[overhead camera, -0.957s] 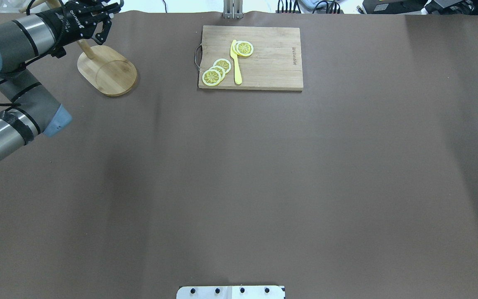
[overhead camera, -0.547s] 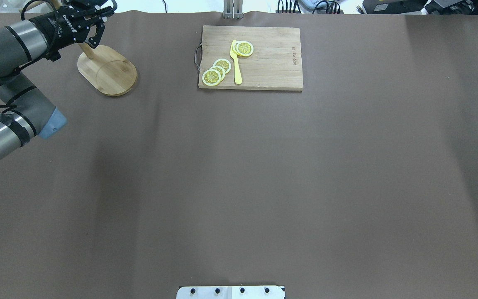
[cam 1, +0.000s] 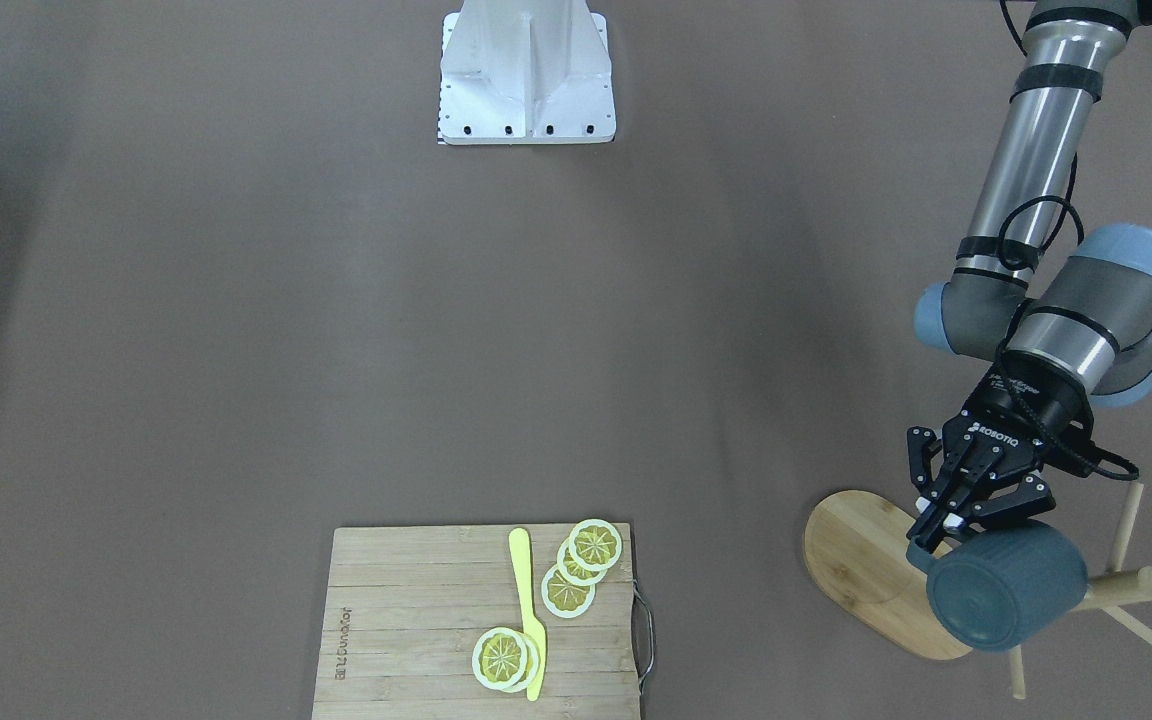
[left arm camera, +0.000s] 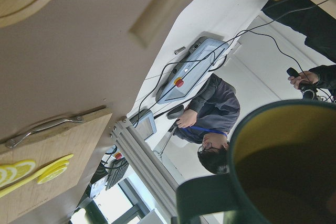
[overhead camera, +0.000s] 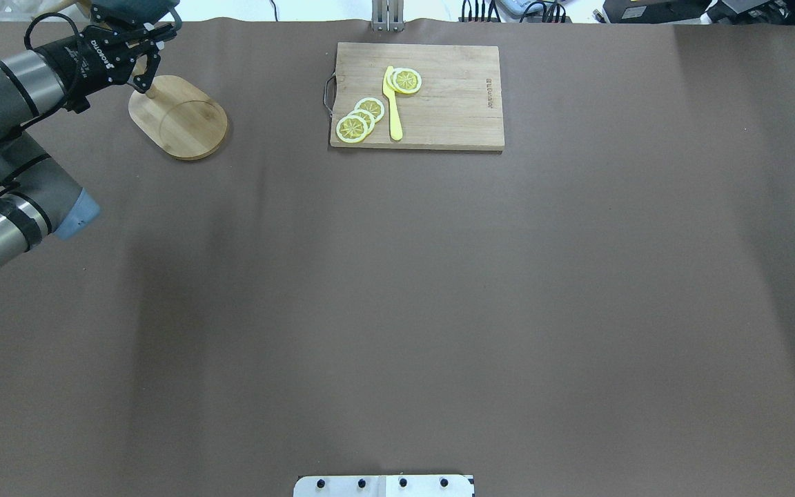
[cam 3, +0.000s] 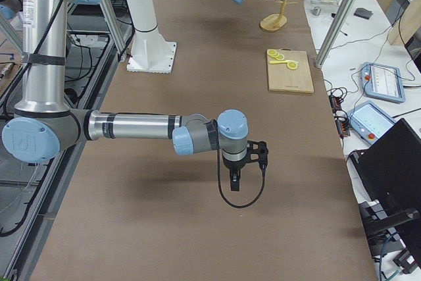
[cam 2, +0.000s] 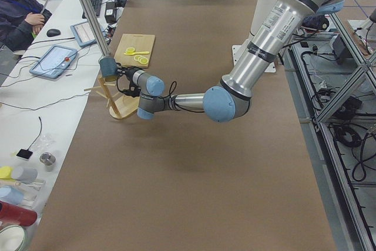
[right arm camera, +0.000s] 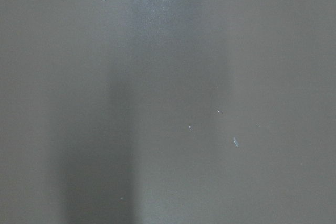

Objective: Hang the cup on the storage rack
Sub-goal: 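Hook the mug handle over a rack peg with the left gripper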

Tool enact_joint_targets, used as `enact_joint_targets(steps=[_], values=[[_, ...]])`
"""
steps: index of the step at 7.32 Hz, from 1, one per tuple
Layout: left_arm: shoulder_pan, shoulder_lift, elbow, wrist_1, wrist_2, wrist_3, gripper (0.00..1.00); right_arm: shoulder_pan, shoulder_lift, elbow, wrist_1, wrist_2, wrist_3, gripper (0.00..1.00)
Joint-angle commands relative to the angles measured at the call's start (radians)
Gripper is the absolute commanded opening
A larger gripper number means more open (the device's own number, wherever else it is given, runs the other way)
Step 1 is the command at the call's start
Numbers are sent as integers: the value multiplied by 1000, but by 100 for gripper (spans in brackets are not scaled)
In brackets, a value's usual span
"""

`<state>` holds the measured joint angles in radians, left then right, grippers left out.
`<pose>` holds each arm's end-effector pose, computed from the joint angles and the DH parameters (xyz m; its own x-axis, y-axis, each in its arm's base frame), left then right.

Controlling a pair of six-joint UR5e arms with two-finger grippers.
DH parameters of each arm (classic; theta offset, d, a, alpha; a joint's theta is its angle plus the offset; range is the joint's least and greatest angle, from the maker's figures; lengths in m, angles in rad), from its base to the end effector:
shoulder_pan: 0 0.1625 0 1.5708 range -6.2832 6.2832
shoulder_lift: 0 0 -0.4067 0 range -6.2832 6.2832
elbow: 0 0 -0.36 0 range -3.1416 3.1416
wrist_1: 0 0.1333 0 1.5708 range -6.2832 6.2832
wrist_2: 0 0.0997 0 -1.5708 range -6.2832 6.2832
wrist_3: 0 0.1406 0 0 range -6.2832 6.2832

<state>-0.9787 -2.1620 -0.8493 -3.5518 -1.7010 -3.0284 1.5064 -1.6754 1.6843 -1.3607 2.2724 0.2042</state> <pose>0.2897 -0.6368 0.4126 -0.7657 -0.6268 -0.1442 -0.0681 0.3020 -0.9509 0.0143 -0.4400 0.6469 0.7503 0.0124 0.6610 -0.0912 0.9922 0.0850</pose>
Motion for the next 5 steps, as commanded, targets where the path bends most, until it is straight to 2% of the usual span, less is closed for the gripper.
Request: enact_joint_targets(steps=[1, 5], values=[[0, 1, 10, -15, 0, 0, 0, 0, 0, 0, 0, 1, 0, 100], [0, 1, 26, -15, 0, 0, 0, 0, -1, 3, 2, -1, 0, 100]])
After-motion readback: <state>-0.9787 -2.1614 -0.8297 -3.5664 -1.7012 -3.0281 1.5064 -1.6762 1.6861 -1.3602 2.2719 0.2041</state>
